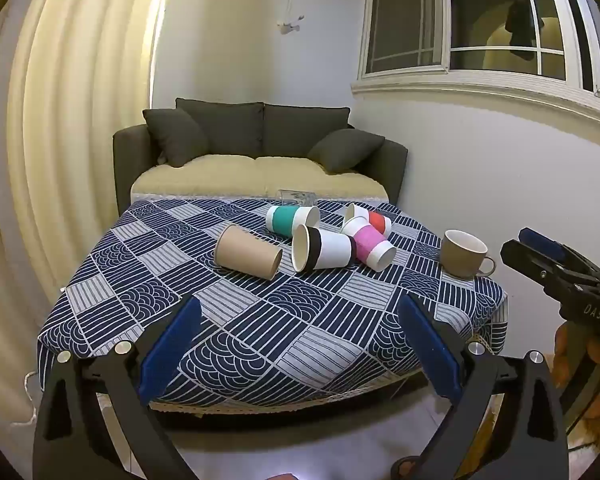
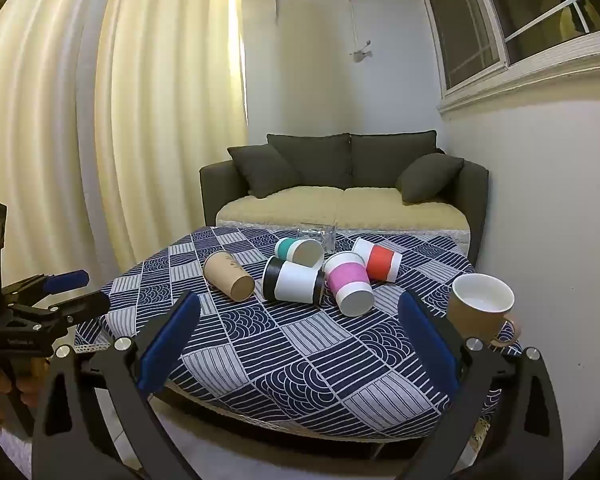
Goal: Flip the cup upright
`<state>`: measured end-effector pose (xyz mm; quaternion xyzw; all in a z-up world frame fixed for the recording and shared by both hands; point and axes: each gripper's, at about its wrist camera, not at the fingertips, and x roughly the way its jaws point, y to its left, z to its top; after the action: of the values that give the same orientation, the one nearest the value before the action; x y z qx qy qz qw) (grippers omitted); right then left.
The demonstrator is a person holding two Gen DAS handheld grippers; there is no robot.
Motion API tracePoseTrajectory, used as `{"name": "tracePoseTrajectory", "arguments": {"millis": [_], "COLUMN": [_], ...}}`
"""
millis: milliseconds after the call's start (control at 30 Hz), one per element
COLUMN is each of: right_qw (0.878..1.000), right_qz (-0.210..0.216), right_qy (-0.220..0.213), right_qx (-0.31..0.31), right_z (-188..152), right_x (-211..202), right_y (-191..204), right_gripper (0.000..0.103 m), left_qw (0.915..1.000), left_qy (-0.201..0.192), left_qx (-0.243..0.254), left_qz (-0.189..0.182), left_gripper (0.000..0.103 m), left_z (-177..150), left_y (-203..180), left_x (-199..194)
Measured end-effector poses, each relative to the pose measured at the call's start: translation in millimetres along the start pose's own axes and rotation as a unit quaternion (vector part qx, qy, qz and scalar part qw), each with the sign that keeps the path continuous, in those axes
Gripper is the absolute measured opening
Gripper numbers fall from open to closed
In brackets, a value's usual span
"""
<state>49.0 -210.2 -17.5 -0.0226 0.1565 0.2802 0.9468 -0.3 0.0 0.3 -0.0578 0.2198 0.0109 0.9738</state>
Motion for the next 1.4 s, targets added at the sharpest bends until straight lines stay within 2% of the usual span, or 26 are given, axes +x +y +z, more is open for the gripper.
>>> {"name": "tracePoseTrajectory", "arguments": {"millis": [1400], "right_qw": [1.000], "right_qz": [0.000], "right_qy": [0.003], "right_qx": [0.001], "right_z": [-1.1], "right_x": [1.4], "right_y": [-2.8], "right_gripper": [0.098], "left_qw": [1.0000], "left_qy": [0.002], "left_qx": [0.006], "left_qz": [-0.001], "left_gripper": [0.096], "left_z": [-0.6], "left_y": [-2.9], "left_x": [1.9]}}
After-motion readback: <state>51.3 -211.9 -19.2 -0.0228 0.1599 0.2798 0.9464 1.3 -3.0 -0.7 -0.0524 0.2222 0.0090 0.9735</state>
